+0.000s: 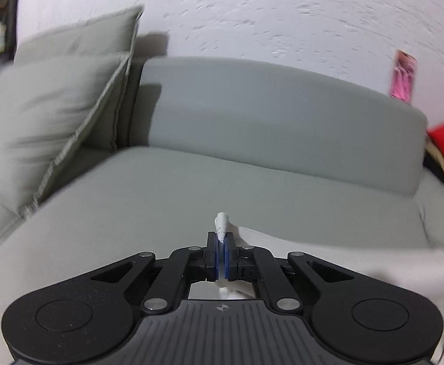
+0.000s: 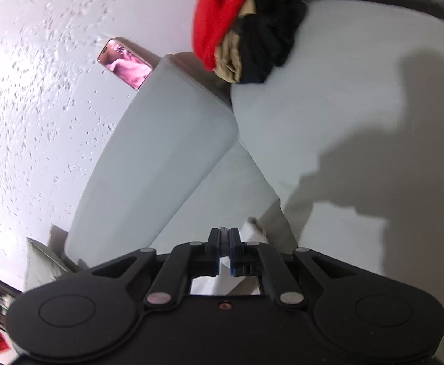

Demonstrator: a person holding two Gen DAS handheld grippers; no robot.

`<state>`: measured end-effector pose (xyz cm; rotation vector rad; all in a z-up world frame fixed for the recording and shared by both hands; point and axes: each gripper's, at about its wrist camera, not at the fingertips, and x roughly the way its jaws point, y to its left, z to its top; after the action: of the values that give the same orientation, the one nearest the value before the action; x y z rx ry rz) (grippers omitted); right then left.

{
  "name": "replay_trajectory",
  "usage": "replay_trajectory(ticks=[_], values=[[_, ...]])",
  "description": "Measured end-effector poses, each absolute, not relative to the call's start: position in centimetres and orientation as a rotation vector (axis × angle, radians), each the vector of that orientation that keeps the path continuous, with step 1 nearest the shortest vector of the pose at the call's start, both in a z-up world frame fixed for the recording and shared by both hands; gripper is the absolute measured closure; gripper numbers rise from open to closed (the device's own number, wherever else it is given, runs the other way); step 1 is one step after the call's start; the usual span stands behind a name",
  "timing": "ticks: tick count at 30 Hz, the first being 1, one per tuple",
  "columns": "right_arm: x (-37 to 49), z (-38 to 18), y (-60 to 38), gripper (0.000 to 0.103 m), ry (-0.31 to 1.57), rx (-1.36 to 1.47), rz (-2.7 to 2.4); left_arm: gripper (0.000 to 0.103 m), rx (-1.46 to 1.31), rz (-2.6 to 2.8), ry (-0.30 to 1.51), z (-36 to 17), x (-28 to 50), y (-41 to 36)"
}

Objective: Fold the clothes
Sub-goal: 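Lift the hem with both grippers and fold it toward the collar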

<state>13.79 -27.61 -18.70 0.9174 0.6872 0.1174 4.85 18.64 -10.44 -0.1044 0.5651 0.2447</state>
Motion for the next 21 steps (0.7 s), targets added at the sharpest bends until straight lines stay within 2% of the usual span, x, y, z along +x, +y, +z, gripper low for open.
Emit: replay_trajectory(ticks=[6, 15, 18, 20, 21], values=[[9.0, -18.8, -28.9, 0.098, 0.689, 0.901, 0.132, 0.101, -0.233, 0.21, 0.64, -11.8, -0.6, 19.3], [5.1, -19.0, -29.7, 0.098, 0.735, 0.786, 0.105, 0.1, -0.175, 0.23, 0.722, -13.4, -5.4, 17.4], [5.4, -19.0, -29.0, 0.097, 0.777, 0.701, 0.064, 0.097, 0.01, 0.278, 0.81, -14.9, -4.4, 15.2], [5.6, -19.0, -28.6, 0.096, 0.805, 0.645, 0.036, 0.084, 0.123, 0.306, 0.873, -15.9, -4.1, 13.9], [5.7, -19.0, -28.3, 0.093, 0.818, 0.616, 0.022, 0.083, 0.158, 0.333, 0.876, -16.0, -4.5, 13.6]])
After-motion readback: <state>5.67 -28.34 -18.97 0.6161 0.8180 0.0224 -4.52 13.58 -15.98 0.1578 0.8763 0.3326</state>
